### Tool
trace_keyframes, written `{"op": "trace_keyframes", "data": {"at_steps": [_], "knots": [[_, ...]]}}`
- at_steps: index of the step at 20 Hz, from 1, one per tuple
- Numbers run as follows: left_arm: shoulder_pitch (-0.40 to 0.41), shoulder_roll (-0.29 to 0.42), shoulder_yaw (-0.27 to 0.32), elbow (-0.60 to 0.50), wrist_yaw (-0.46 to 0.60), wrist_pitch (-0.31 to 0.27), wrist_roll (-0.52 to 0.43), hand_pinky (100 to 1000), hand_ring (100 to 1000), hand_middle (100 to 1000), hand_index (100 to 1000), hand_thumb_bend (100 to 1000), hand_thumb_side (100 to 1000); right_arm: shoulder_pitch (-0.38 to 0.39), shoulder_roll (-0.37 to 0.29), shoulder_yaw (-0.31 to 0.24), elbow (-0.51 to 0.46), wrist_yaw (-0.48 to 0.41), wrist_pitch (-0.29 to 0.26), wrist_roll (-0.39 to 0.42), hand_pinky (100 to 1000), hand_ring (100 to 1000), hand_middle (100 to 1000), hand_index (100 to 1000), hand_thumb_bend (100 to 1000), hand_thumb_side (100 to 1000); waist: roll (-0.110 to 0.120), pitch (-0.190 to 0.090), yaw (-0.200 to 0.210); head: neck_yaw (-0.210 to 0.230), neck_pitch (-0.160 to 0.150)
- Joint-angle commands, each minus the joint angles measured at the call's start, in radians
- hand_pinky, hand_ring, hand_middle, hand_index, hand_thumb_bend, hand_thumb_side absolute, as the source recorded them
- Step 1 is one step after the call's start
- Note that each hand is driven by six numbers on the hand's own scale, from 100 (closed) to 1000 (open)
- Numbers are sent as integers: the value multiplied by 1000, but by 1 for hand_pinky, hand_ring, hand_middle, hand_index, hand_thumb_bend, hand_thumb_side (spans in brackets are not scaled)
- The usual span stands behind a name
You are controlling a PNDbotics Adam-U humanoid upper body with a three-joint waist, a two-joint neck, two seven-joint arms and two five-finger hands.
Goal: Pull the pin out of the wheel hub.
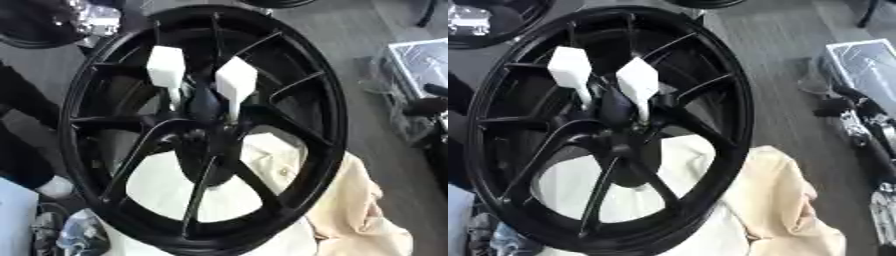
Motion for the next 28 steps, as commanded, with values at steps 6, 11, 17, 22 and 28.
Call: {"op": "trace_keyframes", "data": {"at_steps": [6,11,17,22,28], "knots": [[-32,-17,-34,54,-32,-22,-11,877,877,827,891,354,684,-5,-17,-4,-4,6,3,5,1000,717,661,873,100,692,0,-21,-6,0,-4],[-33,-28,-51,88,-29,-50,-11,884,884,827,895,406,711,-6,-15,-3,-1,9,5,6,1000,717,661,873,100,693,0,-20,-9,1,-2],[-33,-39,-53,126,-48,-82,-11,892,892,823,897,387,603,-8,-12,-3,2,11,6,8,1000,717,661,873,100,697,1,-17,-10,1,-3],[-34,-45,-61,145,-79,-116,-11,926,946,851,922,456,582,-10,-10,-4,5,15,7,10,1000,715,658,872,100,698,1,-15,-10,2,-4],[-34,-54,-64,154,-119,-147,-11,923,947,848,929,467,559,-13,-9,-3,9,18,9,11,1000,713,655,871,100,702,3,-13,-12,4,-9]]}}
